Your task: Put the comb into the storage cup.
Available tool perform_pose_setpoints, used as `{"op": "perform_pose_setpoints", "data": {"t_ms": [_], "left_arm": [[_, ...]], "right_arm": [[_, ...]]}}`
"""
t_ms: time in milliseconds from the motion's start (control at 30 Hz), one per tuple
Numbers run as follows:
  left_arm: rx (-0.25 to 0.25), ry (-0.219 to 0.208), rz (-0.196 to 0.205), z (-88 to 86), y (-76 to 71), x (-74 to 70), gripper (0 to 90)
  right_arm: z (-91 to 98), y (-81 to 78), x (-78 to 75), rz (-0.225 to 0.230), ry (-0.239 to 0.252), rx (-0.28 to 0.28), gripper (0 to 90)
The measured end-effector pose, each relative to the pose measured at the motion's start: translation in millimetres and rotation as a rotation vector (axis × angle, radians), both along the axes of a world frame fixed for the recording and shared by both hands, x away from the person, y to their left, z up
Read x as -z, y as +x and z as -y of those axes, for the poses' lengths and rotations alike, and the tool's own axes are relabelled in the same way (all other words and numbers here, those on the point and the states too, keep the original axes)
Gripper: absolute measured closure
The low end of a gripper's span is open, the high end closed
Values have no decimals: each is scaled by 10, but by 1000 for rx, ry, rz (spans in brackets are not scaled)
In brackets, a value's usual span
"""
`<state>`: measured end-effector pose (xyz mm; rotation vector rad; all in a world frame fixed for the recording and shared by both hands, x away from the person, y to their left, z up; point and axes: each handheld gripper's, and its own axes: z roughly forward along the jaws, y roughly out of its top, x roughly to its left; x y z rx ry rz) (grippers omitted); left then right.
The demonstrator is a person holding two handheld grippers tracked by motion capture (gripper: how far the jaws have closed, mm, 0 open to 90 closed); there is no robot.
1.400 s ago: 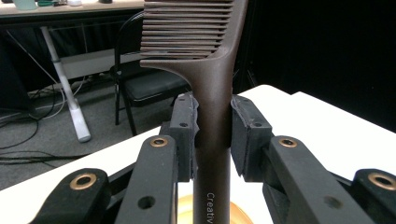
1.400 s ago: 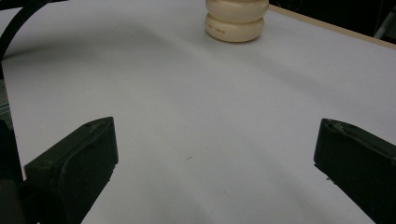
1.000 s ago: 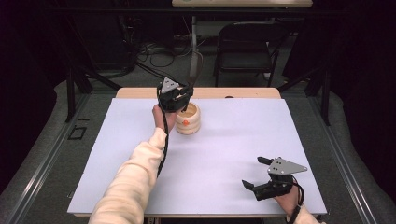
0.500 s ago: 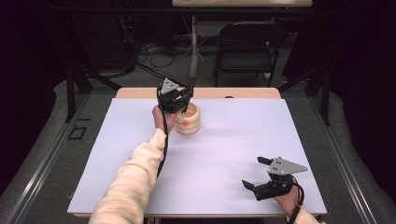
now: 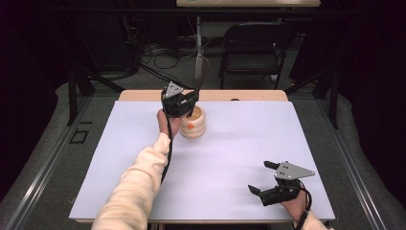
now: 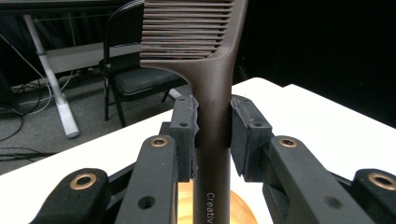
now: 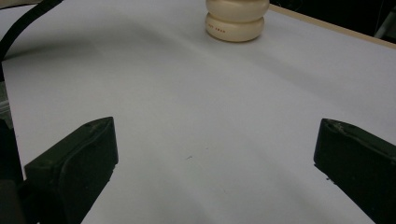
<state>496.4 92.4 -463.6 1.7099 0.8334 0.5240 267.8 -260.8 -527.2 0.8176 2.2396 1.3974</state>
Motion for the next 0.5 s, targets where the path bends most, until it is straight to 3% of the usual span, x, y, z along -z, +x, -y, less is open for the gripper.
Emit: {"op": "perform_pose_setpoints", "data": {"t_ms": [500], "left_arm": [[19, 22, -8, -3, -1, 44, 723]], "right_arm": [[2, 0, -1, 0, -1, 1, 0]]}}
